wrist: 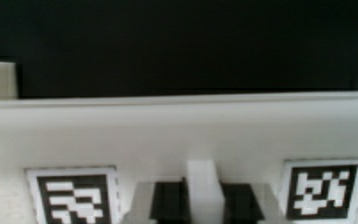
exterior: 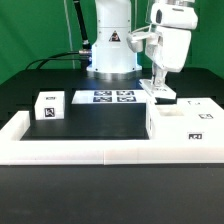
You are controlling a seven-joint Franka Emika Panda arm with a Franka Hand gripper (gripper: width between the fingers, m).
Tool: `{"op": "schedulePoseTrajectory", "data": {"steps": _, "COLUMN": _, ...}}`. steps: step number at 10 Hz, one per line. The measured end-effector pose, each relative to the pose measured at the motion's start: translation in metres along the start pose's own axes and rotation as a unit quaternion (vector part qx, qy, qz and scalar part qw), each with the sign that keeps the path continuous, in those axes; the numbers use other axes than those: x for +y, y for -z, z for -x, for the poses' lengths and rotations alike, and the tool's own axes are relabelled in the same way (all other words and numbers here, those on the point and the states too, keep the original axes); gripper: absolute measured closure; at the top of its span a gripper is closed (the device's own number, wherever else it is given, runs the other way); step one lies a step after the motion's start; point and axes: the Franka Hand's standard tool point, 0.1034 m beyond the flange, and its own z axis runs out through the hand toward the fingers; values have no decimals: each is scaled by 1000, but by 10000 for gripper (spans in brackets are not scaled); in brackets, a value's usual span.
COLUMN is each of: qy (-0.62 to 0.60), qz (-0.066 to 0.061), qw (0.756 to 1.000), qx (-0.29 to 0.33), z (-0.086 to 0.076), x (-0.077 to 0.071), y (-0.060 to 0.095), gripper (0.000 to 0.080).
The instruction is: Assemble cabinet
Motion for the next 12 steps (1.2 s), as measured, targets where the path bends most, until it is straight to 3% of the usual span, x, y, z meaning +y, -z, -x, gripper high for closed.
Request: {"op": "schedulePoseTrajectory", "data": {"steps": 12, "qy": -3, "qz": -16, "qw": 1000, "qx": -14, "z": 4, "x": 19, "y": -5, "gripper": 728}}
